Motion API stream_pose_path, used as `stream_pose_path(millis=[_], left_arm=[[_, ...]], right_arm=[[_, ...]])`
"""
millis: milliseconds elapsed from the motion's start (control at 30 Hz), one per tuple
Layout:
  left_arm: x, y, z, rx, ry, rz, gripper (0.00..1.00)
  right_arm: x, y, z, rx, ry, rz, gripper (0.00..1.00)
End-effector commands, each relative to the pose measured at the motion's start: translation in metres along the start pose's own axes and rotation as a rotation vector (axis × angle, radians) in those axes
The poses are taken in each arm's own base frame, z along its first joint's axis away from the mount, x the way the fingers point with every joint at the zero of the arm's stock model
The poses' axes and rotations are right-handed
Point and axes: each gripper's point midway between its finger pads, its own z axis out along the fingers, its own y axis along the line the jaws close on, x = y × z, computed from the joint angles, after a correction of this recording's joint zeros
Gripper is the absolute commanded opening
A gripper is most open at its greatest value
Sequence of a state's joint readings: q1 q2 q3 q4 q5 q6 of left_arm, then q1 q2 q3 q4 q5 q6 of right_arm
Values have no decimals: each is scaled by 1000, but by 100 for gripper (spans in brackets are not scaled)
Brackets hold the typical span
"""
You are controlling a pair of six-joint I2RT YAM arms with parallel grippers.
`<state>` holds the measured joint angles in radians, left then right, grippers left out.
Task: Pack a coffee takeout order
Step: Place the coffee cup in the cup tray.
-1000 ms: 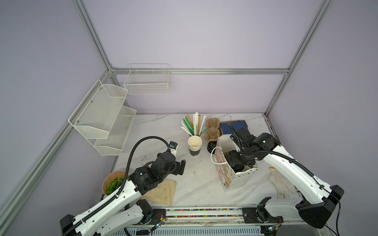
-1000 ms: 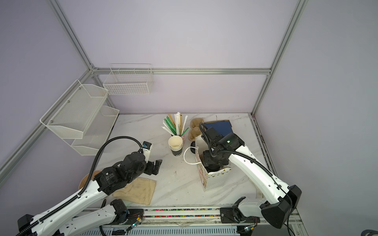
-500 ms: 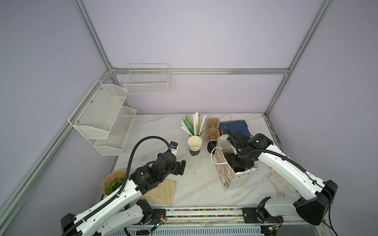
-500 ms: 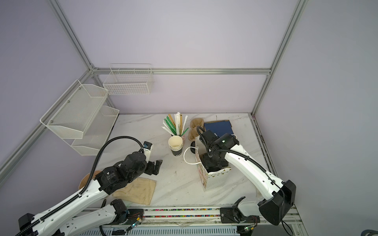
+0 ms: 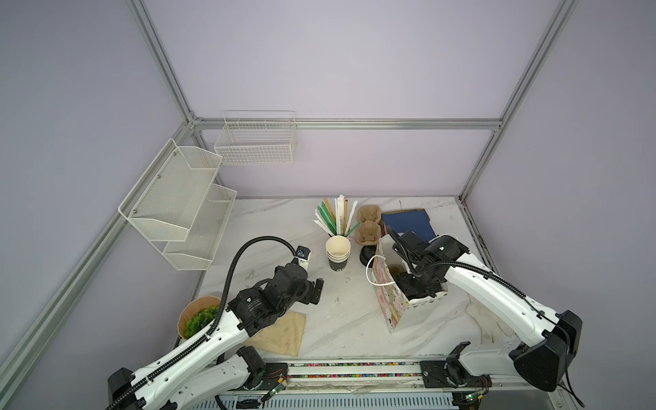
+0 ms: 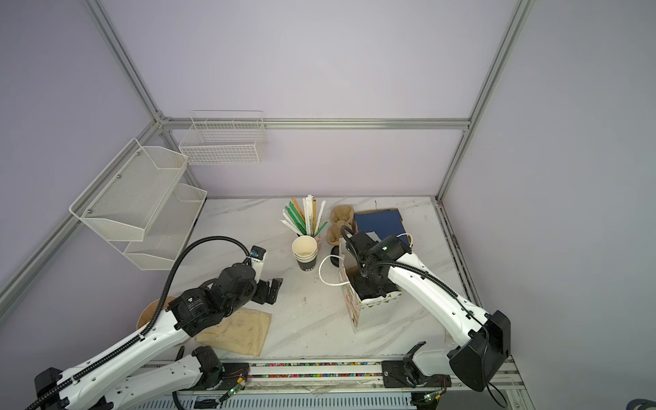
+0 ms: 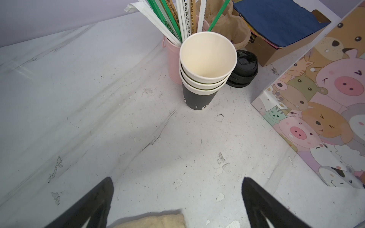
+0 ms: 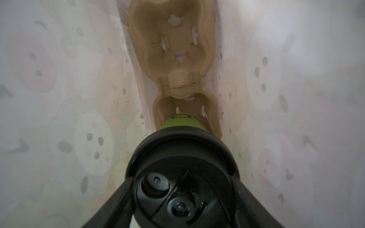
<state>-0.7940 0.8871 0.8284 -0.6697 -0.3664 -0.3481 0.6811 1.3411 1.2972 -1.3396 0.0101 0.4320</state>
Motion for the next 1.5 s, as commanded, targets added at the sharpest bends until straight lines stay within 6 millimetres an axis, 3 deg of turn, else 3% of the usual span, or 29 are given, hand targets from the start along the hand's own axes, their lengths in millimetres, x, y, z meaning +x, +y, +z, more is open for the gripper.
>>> stream_pose_path(millis=[0, 1200, 1467], left_arm=[[-38, -4, -18, 30, -97, -36, 100], [-39, -5, -20, 37, -99, -35, 100], [-39, -5, -20, 38, -99, -37, 100]], right_arm=[[9, -5, 1, 26, 32, -14, 56], [14, -18, 21, 112, 46, 15, 54], [12, -11, 28, 72, 28, 32, 53]])
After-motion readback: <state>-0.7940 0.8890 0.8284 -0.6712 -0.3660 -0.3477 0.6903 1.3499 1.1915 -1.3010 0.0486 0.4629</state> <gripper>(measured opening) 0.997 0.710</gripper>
